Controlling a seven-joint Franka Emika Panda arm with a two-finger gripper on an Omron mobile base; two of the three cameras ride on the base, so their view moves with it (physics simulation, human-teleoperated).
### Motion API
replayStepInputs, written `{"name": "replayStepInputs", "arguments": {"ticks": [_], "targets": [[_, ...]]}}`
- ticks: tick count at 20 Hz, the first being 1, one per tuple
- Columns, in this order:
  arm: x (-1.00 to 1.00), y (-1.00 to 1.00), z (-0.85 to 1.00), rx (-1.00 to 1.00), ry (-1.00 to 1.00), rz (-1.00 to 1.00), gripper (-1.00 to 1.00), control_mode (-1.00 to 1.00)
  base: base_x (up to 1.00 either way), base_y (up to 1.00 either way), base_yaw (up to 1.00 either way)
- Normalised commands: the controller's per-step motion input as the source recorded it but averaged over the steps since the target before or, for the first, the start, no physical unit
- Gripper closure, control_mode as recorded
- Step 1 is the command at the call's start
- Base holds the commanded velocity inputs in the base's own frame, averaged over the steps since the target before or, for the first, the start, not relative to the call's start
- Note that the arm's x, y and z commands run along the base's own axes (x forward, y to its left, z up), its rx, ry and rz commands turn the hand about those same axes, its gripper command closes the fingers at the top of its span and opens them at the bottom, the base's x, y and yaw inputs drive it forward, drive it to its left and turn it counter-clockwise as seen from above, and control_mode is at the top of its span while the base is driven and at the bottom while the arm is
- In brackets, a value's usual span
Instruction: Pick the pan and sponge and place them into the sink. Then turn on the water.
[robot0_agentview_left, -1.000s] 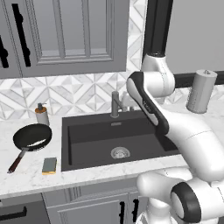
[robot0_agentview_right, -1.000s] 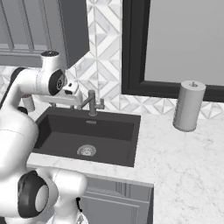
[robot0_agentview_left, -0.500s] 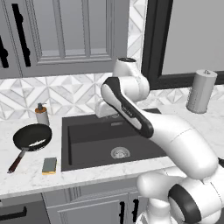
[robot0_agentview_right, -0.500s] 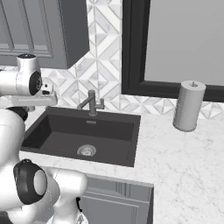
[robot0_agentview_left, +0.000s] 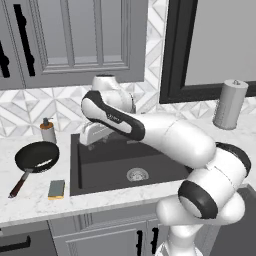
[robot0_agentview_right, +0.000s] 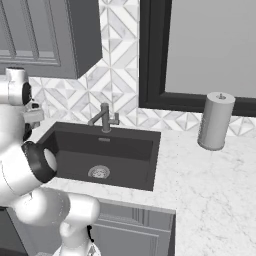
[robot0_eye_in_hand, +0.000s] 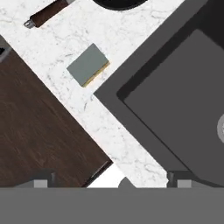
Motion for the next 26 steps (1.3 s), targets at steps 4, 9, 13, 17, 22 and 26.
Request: {"name": "replayStepInputs", "arguments": {"ticks": [4,9,13,17,22,26], "targets": [[0.54,1.0,-0.58,-0.13,0.05,0.23,-1.0,-1.0,0.0,0.0,0.0],[0.18,0.47,-0.22,-0.04,0.0,0.04,-1.0,-1.0,0.0,0.0,0.0],[0.0,0.0,0.0,0.0,0.0,0.0,-1.0,-1.0,0.0,0.0,0.0],[0.0,0.0,0.0,0.0,0.0,0.0,-1.0,-1.0,0.0,0.0,0.0],[0.0,0.21,-0.07,0.0,0.0,-0.09,-1.0,-1.0,0.0,0.0,0.0],[0.0,0.18,-0.1,0.0,0.0,-0.42,-1.0,-1.0,0.0,0.0,0.0]]}}
